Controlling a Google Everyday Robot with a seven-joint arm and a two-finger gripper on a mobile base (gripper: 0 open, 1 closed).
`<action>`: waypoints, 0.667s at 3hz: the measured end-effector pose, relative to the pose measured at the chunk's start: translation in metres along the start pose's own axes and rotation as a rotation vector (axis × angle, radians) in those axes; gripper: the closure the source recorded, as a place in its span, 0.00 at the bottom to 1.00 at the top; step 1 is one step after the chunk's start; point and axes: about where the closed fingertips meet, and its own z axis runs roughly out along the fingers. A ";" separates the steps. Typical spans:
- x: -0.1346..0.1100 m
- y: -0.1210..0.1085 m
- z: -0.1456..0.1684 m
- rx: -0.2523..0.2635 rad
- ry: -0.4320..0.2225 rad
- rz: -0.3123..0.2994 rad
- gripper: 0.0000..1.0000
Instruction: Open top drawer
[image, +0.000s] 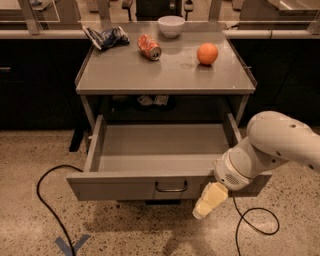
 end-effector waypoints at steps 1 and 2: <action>0.020 0.023 -0.008 0.009 0.017 0.049 0.00; 0.020 0.023 -0.008 0.009 0.017 0.049 0.00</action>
Offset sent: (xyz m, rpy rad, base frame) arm -0.0228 -0.0066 0.0026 -0.0124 0.0173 -0.0354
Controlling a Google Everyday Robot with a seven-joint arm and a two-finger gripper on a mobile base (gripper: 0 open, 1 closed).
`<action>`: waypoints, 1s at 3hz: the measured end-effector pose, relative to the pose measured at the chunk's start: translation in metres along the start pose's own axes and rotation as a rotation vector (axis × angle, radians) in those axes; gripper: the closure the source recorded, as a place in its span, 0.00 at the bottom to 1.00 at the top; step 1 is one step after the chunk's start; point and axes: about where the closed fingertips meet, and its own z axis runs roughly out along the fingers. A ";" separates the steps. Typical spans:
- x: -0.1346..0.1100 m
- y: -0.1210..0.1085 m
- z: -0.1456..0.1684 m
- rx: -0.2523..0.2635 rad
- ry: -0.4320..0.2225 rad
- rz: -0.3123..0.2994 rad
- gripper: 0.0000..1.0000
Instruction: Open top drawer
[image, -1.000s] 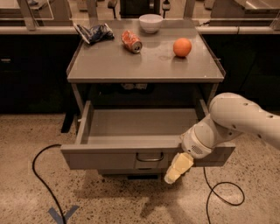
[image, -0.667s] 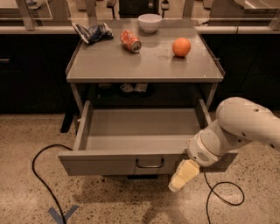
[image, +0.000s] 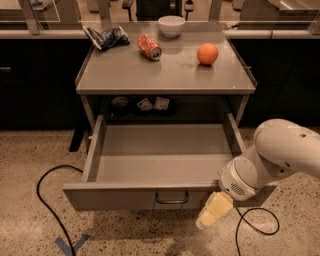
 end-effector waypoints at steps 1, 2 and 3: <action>-0.001 0.010 0.013 -0.074 -0.037 -0.023 0.00; -0.001 0.015 0.013 -0.096 -0.046 -0.027 0.00; 0.007 0.032 0.012 -0.140 -0.049 -0.026 0.00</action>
Offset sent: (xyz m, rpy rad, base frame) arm -0.0760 0.0219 -0.0219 0.2527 0.1753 0.0974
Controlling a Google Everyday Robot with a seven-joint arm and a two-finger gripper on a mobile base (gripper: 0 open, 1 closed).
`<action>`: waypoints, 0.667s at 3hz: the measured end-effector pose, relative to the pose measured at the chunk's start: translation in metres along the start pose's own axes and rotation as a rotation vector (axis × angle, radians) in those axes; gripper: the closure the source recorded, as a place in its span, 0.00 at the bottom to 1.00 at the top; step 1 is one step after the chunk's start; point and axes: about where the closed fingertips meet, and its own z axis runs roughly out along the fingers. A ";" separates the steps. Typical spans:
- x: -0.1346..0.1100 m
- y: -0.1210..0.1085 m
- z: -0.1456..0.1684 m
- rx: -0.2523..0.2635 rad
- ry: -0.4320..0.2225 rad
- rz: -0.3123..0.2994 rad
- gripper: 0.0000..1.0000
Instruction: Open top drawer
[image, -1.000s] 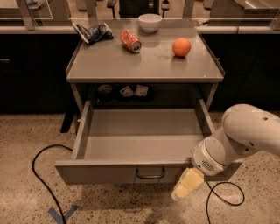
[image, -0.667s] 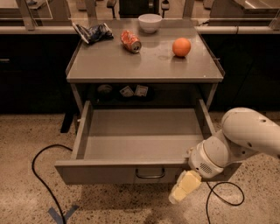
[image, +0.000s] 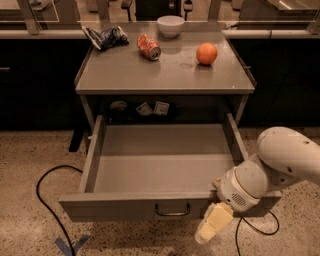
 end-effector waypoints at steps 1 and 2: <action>0.025 0.055 -0.009 -0.070 0.028 0.012 0.00; 0.025 0.055 -0.009 -0.070 0.028 0.012 0.00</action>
Offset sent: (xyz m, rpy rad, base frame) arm -0.1026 -0.0061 0.0220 0.0057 0.1128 0.0393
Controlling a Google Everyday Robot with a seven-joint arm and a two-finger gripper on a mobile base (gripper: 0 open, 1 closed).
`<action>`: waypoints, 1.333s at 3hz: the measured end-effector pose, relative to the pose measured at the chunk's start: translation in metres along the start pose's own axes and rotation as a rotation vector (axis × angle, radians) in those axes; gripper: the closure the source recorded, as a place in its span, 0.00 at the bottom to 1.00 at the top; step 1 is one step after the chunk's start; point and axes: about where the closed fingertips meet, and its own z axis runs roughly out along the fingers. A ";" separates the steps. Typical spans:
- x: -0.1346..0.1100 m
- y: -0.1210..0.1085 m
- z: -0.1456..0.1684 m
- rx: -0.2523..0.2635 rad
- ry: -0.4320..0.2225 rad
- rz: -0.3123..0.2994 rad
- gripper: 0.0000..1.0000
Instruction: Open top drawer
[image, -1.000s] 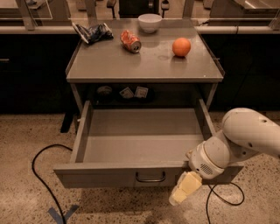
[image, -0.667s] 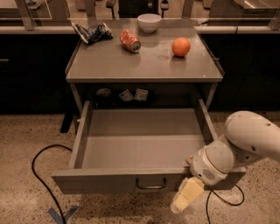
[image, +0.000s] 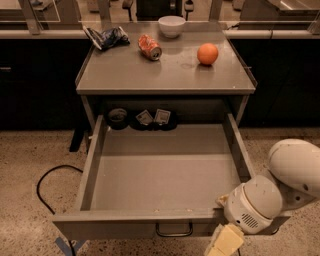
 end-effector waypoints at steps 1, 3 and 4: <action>-0.002 0.007 0.006 -0.032 -0.010 -0.015 0.00; 0.005 0.025 0.008 -0.099 -0.050 0.007 0.00; 0.004 0.024 0.007 -0.099 -0.050 0.007 0.00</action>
Offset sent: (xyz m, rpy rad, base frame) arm -0.0601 0.0158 -0.0069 0.2572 0.1720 -0.0292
